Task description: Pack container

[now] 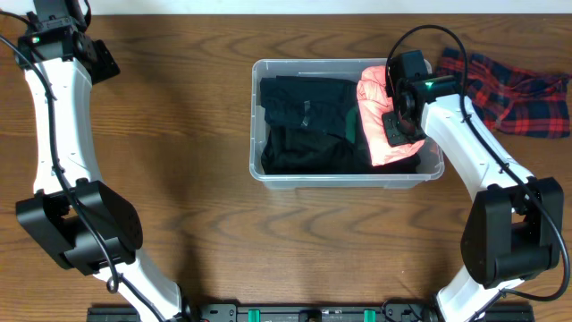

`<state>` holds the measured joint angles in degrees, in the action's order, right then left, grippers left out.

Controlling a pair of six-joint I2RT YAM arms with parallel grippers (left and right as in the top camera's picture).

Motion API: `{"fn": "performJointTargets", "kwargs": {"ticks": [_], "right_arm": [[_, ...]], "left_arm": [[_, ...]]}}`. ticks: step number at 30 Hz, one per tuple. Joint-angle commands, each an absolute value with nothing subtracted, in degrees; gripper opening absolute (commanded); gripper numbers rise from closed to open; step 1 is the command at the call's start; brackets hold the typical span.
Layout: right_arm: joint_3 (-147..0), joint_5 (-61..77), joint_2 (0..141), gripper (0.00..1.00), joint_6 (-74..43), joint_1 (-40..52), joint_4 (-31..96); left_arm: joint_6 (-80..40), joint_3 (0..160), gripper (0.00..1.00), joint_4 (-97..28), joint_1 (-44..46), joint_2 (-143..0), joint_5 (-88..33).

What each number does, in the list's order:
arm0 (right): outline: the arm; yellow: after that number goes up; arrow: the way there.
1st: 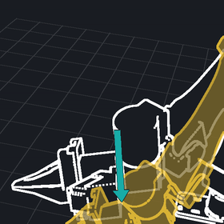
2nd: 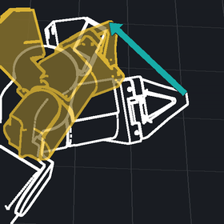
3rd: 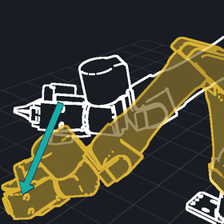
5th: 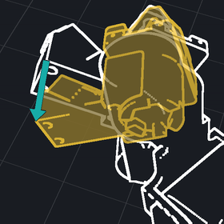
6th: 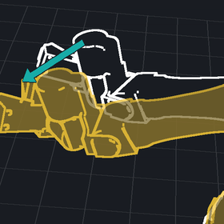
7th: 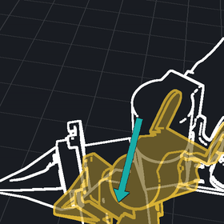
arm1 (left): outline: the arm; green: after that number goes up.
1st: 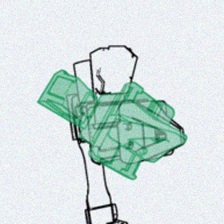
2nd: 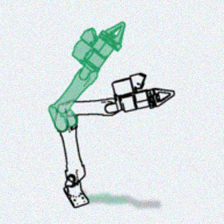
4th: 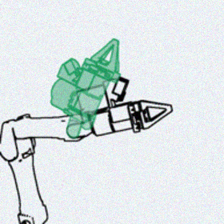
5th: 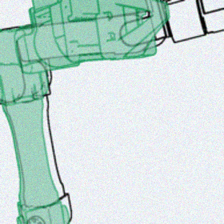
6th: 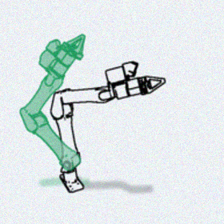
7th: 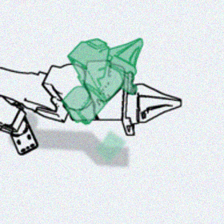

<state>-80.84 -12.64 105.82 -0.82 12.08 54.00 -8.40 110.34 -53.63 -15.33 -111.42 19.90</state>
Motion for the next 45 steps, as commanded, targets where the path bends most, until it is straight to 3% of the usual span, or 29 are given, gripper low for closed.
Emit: {"fn": "performJointTargets", "kwargs": {"ticks": [1, 8, 17, 30, 39, 45], "right_arm": [[-82.67, -13.04, 104.22, 0.01, -1.65, 11.57, 54.63], [-86.21, -9.61, 93.30, 0.05, -1.61, 11.81, 52.93], [-85.56, -9.37, 90.11, 0.01, -1.58, 11.79, 48.31], [-84.33, -2.26, 105.36, 0.01, 5.89, 11.68, 39.99], [-84.31, 0.21, 119.55, 0.01, 5.89, 11.70, 41.95], [-84.51, 1.58, 118.13, 0.01, 5.89, 11.75, 41.93]], "left_arm": [[-8.47, 110.37, 0.98, -53.78, -15.46, -111.70, 20.62], [-8.47, 110.37, 0.98, -53.78, -15.46, -111.70, 20.62], [-8.47, 110.37, 0.98, -53.78, -15.46, -111.70, 20.62], [-8.47, 110.37, 0.98, -53.78, -15.46, -111.70, 20.62], [-8.47, 110.37, 0.98, -53.78, -15.46, -111.70, 20.62], [-8.47, 110.37, 0.98, -53.78, -15.46, -111.70, 20.62]]}}
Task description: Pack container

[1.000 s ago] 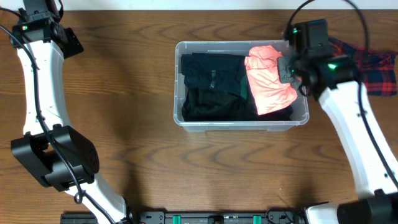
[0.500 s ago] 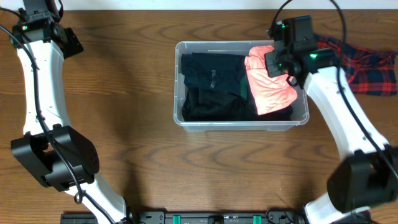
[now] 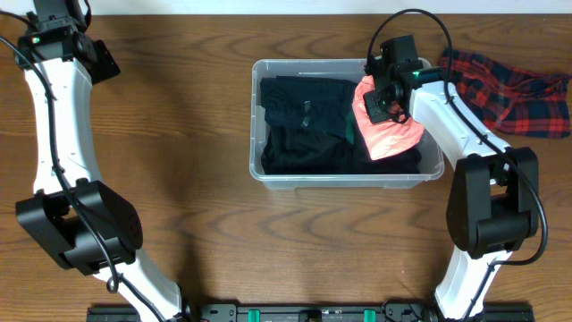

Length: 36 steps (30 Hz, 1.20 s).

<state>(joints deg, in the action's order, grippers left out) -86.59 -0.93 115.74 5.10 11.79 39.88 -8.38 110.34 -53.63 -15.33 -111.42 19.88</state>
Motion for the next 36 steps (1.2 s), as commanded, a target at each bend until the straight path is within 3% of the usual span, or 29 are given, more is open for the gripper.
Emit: {"fn": "performJointTargets", "kwargs": {"ticks": [1, 15, 22, 27, 36], "right_arm": [[-84.75, 1.58, 117.05, 0.01, 5.89, 11.77, 42.06], [-84.97, 1.28, 91.92, 0.01, 5.06, 11.94, 48.69], [-83.64, 1.37, 92.47, 0.01, 3.22, 11.97, 55.24], [-77.21, 1.37, 93.86, 0.02, 3.01, 11.97, 51.88], [-61.89, 1.30, 94.35, 0.17, -0.40, 11.90, 40.14]], "left_arm": [[-8.47, 110.37, 0.98, -53.78, -15.46, -111.70, 20.62], [-8.47, 110.37, 0.98, -53.78, -15.46, -111.70, 20.62], [-8.47, 110.37, 0.98, -53.78, -15.46, -111.70, 20.62], [-8.47, 110.37, 0.98, -53.78, -15.46, -111.70, 20.62], [-8.47, 110.37, 0.98, -53.78, -15.46, -111.70, 20.62]]}}
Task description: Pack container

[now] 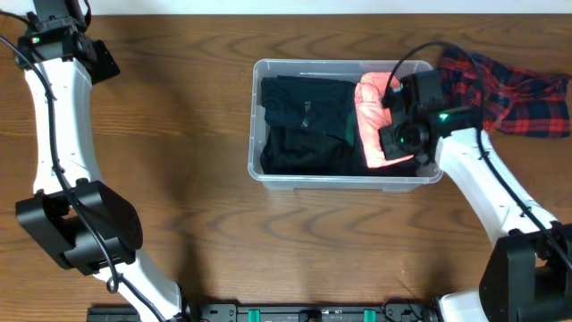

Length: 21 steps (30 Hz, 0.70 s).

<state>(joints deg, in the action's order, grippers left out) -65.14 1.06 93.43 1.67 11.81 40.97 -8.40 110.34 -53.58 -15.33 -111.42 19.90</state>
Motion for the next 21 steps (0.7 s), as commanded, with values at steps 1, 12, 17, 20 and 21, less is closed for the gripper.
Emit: {"fn": "performJointTargets", "kwargs": {"ticks": [1, 12, 17, 20, 21], "right_arm": [[-60.75, 1.30, 94.35, 0.18, -0.40, 11.90, 39.16], [-61.93, 1.32, 94.17, 0.17, -0.36, 11.92, 38.17], [-67.83, 1.32, 93.21, 0.20, -0.12, 11.92, 41.87], [-71.81, 1.32, 92.66, 0.23, -0.14, 11.92, 44.77], [-73.19, 1.32, 92.51, 0.23, -0.14, 11.92, 45.80]], "left_arm": [[-8.47, 110.37, 0.98, -53.78, -15.46, -111.70, 20.62], [-8.47, 110.37, 0.98, -53.78, -15.46, -111.70, 20.62], [-8.47, 110.37, 0.98, -53.78, -15.46, -111.70, 20.62], [-8.47, 110.37, 0.98, -53.78, -15.46, -111.70, 20.62], [-8.47, 110.37, 0.98, -53.78, -15.46, -111.70, 20.62]]}}
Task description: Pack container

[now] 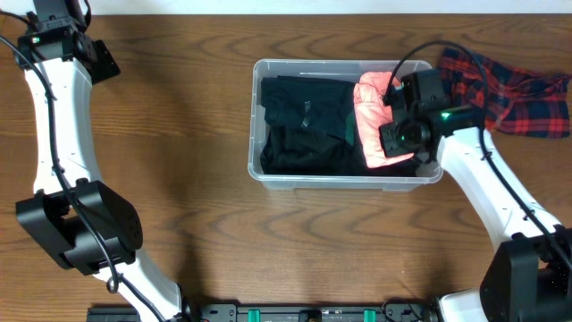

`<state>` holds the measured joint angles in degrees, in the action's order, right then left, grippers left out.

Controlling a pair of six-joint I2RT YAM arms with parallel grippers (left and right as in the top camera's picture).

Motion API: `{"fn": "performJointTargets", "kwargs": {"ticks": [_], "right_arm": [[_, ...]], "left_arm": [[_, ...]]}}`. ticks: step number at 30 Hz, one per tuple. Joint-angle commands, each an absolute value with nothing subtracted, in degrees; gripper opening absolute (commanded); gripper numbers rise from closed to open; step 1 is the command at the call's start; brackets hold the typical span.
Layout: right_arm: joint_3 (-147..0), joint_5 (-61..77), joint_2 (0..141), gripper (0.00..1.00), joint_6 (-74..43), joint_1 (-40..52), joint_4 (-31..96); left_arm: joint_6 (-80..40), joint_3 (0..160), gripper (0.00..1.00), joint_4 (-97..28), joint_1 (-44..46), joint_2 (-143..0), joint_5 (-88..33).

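The clear plastic container [344, 180] stands at mid-table, with folded black clothes [304, 125] filling its left and middle. A coral-pink garment [372, 125] lies along its right end, bunched at the far side. My right gripper [399, 136] sits low over the garment's right edge, just inside the right wall; the wrist hides its fingers. A red plaid cloth [518, 89] lies on the table to the right of the container. My left gripper [100, 59] hangs far off at the back left, away from everything.
Bare wooden table [179, 161] surrounds the container on the left and front. The right arm's base stands at the front right, the left arm's at the front left. The plaid cloth lies close to the container's back right corner.
The right gripper stays at nearly the same spot by the container's right wall. The pink garment's far end has bunched slightly to the left. The left arm has not moved.
The right gripper was first over the pink garment, which spilled across the container's front right wall. Then it was at the container's back right with the garment lying askew. After that the garment lay lengthwise inside the right end, where it still lies.
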<state>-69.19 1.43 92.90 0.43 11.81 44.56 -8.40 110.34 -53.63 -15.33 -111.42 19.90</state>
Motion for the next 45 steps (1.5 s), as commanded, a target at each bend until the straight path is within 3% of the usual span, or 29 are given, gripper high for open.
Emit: {"fn": "performJointTargets", "kwargs": {"ticks": [1, 7, 24, 27, 33, 45], "right_arm": [[-74.39, 1.32, 92.42, 0.24, -0.14, 11.92, 46.59], [-76.16, 1.32, 92.25, 0.41, -0.16, 11.92, 45.63], [-74.13, -2.24, 92.27, 0.43, -0.21, 10.76, 43.05], [-71.02, -3.18, 92.27, 0.46, -0.21, 10.68, 40.07], [-66.76, -3.01, 92.27, 0.64, -0.21, 10.68, 37.41], [-75.35, -3.09, 86.83, 0.68, -0.73, 10.68, 39.92]], "left_arm": [[-8.47, 110.37, 0.98, -53.78, -15.46, -111.70, 20.62], [-8.47, 110.37, 0.98, -53.78, -15.46, -111.70, 20.62], [-8.47, 110.37, 0.98, -53.78, -15.46, -111.70, 20.62], [-8.47, 110.37, 0.98, -53.78, -15.46, -111.70, 20.62], [-8.47, 110.37, 0.98, -53.78, -15.46, -111.70, 20.62], [-8.47, 110.37, 0.98, -53.78, -15.46, -111.70, 20.62]]}}
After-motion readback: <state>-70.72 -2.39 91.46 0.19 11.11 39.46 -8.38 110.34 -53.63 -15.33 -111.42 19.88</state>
